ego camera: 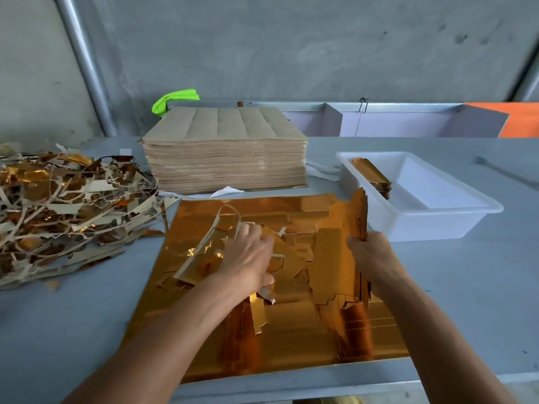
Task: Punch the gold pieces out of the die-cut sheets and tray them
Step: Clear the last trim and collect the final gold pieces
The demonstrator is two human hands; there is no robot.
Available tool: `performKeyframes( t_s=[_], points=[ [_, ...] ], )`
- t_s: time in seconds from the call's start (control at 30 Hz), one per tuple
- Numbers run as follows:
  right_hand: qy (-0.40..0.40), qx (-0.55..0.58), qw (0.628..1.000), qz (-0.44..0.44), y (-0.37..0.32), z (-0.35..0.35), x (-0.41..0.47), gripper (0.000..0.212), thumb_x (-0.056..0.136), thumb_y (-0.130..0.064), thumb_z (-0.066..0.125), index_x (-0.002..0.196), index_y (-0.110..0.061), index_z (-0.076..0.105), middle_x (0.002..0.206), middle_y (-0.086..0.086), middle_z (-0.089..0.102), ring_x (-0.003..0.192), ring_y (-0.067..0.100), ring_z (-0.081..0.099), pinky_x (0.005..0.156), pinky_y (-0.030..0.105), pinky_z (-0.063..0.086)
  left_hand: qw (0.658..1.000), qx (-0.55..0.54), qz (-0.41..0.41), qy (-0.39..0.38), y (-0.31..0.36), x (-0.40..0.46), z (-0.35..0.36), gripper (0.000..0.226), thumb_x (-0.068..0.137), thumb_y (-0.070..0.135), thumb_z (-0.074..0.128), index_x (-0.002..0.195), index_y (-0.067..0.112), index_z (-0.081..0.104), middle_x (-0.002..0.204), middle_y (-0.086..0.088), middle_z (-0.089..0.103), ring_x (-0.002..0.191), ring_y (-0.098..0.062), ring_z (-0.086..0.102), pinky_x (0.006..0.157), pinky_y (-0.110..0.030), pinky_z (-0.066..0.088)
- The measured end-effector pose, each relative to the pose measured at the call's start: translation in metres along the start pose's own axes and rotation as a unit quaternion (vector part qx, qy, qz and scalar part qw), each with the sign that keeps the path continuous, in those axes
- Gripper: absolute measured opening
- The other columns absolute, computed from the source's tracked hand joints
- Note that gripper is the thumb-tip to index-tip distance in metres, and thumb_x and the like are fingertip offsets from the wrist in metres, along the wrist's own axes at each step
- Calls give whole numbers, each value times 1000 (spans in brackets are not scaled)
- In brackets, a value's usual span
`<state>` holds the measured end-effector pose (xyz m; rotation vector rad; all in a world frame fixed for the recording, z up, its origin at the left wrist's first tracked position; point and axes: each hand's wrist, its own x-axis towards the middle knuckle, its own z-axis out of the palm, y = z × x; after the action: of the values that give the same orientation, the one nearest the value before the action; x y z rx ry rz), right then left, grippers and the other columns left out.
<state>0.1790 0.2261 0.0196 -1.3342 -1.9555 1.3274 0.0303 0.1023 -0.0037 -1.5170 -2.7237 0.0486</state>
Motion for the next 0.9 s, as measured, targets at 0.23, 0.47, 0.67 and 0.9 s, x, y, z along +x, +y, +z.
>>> performKeyframes(
  t_s=[0.23,0.47,0.67,0.9],
  points=[
    [1,17,1000,16,5,2,5,33,100,-15,42,68,-12,47,58,2,38,51,13,39,48,24,34,987,-55,123,-83,15,22,2,52,99,36,40,146,39,20,117,-8,59,51,-6,46,46,-20,40],
    [-13,22,1000,-7,9,4,3,30,102,-22,40,77,-10,53,67,6,49,63,21,52,59,29,46,993,-86,49,63,22,14,-4,42,99,48,36,118,14,51,68,3,53,50,-8,50,53,-25,48],
    [-29,-12,996,-79,-2,15,-5,27,102,-25,38,83,-13,53,72,6,54,63,17,56,59,24,49,943,-161,79,280,34,-26,-11,31,82,-3,68,110,3,58,85,-6,65,55,-7,54,52,-14,49],
    [-44,75,987,-137,-3,23,-22,45,99,-37,44,56,-22,45,45,-11,47,41,4,44,43,18,38,892,-304,136,307,57,-36,6,25,80,3,73,100,7,59,84,-4,68,72,-17,66,60,-28,56]
  ],
)
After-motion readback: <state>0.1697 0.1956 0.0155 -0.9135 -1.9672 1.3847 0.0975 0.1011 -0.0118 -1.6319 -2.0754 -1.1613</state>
